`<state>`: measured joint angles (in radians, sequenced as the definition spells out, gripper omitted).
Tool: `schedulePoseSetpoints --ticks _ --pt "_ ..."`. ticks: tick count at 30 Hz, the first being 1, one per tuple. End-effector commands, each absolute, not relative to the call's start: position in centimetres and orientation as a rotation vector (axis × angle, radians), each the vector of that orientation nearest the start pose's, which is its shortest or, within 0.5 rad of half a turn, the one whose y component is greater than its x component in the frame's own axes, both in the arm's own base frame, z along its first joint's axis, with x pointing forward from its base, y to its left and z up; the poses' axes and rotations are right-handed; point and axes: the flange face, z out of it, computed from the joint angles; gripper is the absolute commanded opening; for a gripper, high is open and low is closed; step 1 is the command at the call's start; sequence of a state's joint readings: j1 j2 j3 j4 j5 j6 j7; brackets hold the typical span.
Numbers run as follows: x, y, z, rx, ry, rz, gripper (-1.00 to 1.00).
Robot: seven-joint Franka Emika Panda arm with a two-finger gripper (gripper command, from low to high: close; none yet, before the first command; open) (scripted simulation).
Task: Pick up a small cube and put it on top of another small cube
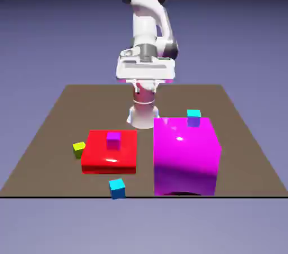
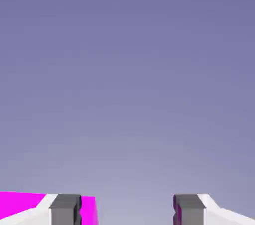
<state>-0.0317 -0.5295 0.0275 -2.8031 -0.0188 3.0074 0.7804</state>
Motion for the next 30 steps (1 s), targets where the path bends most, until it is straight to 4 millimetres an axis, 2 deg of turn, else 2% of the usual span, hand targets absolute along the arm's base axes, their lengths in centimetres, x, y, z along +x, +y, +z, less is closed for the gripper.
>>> schedulePoseSetpoints --ticks 1,10,17,24,30 --pt "40.0 -0.2 43.7 -2.571 0.985 -0.983 0.0" --pt "44.4 -0.3 41.6 -2.978 0.298 -1.118 0.0" --pt "47.2 -0.9 38.8 -3.151 -0.356 -1.116 0.0" --pt "49.1 -2.0 35.1 -3.147 -1.063 -1.034 0.0" --pt "50.1 -3.3 31.5 -2.988 -1.659 -0.924 0.0"
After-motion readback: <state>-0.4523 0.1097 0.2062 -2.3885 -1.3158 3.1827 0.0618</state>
